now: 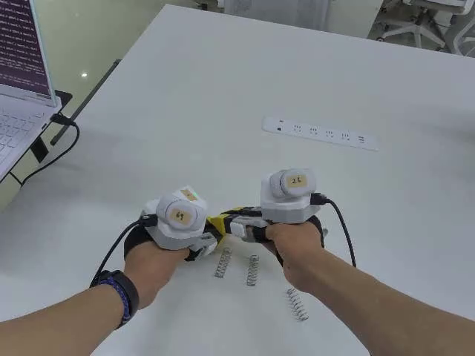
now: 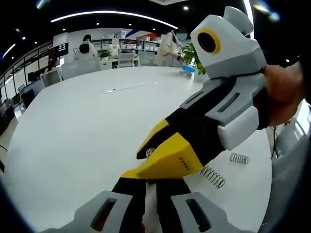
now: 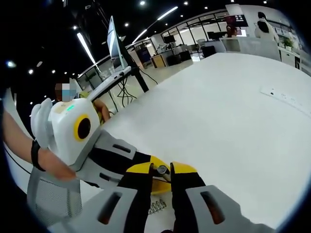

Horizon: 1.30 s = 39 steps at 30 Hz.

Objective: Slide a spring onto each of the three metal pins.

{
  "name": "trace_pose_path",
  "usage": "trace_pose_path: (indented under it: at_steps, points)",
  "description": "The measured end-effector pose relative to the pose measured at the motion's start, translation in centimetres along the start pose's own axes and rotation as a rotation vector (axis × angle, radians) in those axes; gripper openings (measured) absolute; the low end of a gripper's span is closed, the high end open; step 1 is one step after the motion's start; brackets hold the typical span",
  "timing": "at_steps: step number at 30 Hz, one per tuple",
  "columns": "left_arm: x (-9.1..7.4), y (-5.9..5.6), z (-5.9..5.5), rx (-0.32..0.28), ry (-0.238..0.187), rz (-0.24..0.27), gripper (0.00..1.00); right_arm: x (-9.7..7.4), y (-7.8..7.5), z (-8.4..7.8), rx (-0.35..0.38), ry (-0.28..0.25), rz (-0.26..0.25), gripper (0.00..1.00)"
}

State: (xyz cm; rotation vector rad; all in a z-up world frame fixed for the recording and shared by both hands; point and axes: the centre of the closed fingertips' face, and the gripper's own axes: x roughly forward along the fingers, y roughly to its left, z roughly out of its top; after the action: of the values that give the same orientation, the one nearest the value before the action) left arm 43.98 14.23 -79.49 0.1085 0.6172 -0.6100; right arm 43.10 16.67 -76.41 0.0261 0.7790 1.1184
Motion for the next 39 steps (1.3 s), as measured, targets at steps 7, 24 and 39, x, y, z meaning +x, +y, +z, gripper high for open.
trace_pose_path:
  at_steps: [7,24,39]
  points:
    - [0.1,0.1,0.1,0.001,-0.001,0.003,0.0,-0.5,0.0,0.0,-0.004,-0.005,0.005,0.2]
    - [0.5,0.6,0.3,-0.001,-0.003,0.013,0.0,-4.7,0.4,2.2,-0.066,-0.095,-0.007,0.4]
    - [1.0,1.0,0.7,-0.006,-0.003,0.017,0.0,-10.6,0.1,1.0,-0.085,-0.123,-0.075,0.5]
